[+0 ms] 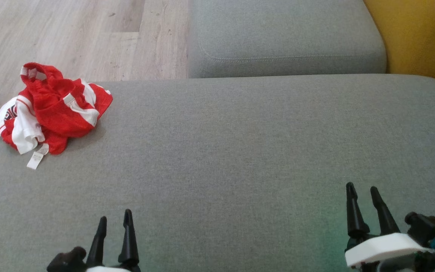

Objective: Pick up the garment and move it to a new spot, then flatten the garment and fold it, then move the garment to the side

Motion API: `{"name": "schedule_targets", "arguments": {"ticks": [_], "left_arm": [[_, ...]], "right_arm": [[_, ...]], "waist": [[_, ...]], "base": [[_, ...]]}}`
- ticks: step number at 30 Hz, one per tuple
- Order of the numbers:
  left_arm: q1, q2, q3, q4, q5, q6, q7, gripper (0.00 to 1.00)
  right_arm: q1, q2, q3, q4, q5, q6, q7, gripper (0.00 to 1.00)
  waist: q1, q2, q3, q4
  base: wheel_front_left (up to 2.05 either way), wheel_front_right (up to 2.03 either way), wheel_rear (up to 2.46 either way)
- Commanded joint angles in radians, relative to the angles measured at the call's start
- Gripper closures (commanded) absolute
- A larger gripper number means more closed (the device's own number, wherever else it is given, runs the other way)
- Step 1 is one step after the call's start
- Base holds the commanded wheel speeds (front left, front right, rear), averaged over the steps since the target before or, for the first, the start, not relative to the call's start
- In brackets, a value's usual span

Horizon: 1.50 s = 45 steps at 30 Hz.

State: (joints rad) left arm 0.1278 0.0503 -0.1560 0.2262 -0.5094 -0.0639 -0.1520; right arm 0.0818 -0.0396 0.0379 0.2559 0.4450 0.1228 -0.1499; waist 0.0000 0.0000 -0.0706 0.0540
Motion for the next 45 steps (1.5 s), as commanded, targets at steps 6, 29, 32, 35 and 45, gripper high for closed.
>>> {"name": "schedule_targets", "arguments": {"ticks": [6,29,32,35,45], "left_arm": [[-0.017,0.008,0.011,-0.027,0.088,0.009,-0.03,0.0],[0.014,0.008,0.009,-0.013,0.318,0.026,-0.098,0.0],[0.018,0.008,0.005,-0.012,0.352,0.028,-0.107,0.0],[0.018,0.008,0.004,-0.01,0.361,0.028,-0.11,0.0],[0.014,0.007,0.004,0.002,0.357,0.027,-0.11,0.0]], "right_arm": [[-0.014,-0.008,0.032,-0.022,-0.099,0.006,-0.033,0.0],[-0.007,-0.01,0.057,0.0,-0.362,0.008,-0.1,0.0],[-0.005,-0.011,0.062,0.002,-0.398,0.008,-0.109,0.0],[-0.005,-0.011,0.063,0.005,-0.408,0.008,-0.112,0.0],[-0.006,-0.011,0.059,0.01,-0.405,0.008,-0.112,0.0]], "waist": [[0.0,0.0,-0.003,0.004],[0.0,0.0,-0.011,0.015],[0.0,0.0,-0.013,0.016],[0.0,0.0,-0.013,0.016],[0.0,0.0,-0.011,0.017]], "base": [[0.0,0.0,0.0],[0.0,0.0,0.0],[0.0,0.0,0.0],[0.0,0.0,0.0],[0.0,0.0,0.0]]}}
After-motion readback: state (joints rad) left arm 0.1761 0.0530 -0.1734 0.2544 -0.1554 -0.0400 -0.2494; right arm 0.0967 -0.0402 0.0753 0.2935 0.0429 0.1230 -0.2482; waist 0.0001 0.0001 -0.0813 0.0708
